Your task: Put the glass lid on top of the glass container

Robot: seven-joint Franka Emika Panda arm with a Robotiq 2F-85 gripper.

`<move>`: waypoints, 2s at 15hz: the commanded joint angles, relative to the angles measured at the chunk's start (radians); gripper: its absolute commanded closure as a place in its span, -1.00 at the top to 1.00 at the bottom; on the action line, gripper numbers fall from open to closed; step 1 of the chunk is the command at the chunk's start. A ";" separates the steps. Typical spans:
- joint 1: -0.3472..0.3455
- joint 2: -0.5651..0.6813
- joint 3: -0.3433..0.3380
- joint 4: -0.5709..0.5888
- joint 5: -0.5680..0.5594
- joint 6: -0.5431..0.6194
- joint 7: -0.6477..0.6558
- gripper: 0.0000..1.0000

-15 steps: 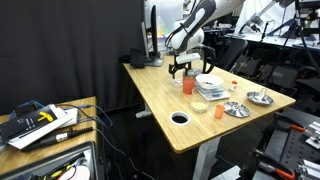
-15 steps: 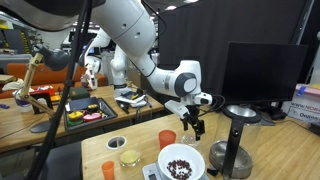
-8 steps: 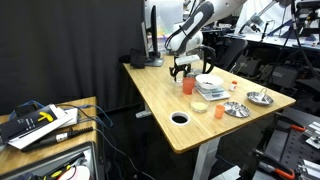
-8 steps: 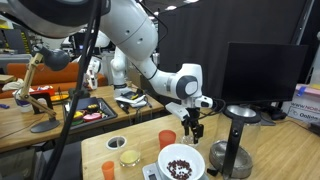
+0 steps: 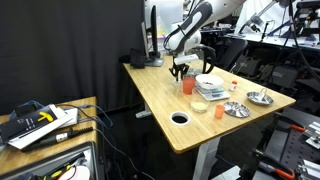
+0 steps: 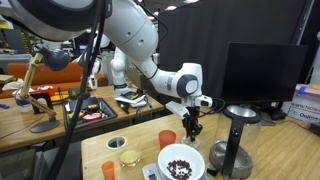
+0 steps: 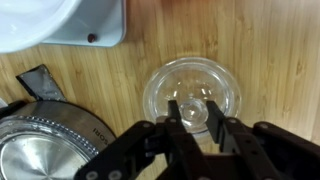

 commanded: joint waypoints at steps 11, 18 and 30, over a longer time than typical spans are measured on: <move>0.084 -0.221 -0.007 -0.132 -0.089 0.002 -0.078 -0.85; 0.110 -0.425 -0.011 -0.473 -0.169 0.090 -0.021 -0.85; 0.116 -0.495 0.013 -0.597 -0.146 0.128 0.016 -0.38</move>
